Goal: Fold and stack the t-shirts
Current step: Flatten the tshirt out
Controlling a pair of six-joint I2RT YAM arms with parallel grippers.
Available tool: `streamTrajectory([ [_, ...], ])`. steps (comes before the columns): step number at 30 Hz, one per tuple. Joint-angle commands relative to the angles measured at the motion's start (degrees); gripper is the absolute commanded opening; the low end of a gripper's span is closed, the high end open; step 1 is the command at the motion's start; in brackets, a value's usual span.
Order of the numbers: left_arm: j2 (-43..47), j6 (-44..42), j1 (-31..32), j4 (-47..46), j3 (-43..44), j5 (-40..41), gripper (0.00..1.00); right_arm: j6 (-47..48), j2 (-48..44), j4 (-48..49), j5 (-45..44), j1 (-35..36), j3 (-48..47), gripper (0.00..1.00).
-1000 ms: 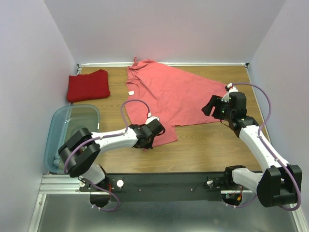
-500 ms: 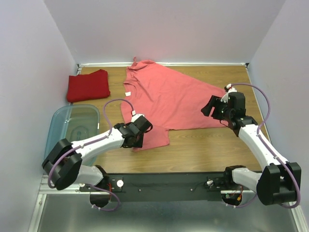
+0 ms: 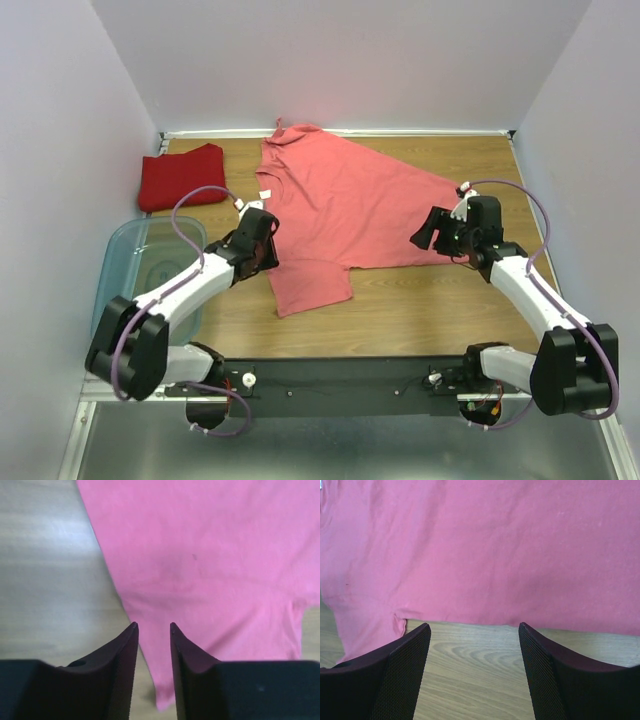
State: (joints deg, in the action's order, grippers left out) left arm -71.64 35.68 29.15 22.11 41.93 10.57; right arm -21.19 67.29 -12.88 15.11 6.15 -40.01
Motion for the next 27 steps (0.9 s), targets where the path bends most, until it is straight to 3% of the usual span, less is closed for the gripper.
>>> streamTrajectory([
  [1, -7.08, -3.25, -3.83, -9.80, 1.04, -3.79, 0.37, -0.43, 0.22, 0.84, 2.55, -0.18, 1.25, 0.78],
  [5, -13.59, -5.09, -6.38, -11.82, 3.77, -3.97, 0.28, -0.52, -0.58, 0.76, 2.11, -0.26, 1.78, 0.78],
  [12, -24.68, -8.26, -12.18, -14.02, 7.46, -5.30, 0.27, -0.34, -0.40, 0.93, 1.59, -0.26, 2.04, 0.78],
  [16, -30.39, -10.19, -16.30, -13.32, 14.99, -6.78, 0.28, -0.26, 0.30, 0.84, 1.06, -0.26, 1.86, 0.78],
  [22, -32.52, -13.79, -17.72, -8.14, 25.39, -6.52, 0.41, -0.34, -0.31, 0.84, 1.15, -0.26, 2.22, 0.78],
  [27, -21.28, -13.97, -17.55, -6.56, 17.78, -3.72, 0.55, -0.69, -1.28, 0.76, 1.67, -0.26, 2.39, 0.78],
])
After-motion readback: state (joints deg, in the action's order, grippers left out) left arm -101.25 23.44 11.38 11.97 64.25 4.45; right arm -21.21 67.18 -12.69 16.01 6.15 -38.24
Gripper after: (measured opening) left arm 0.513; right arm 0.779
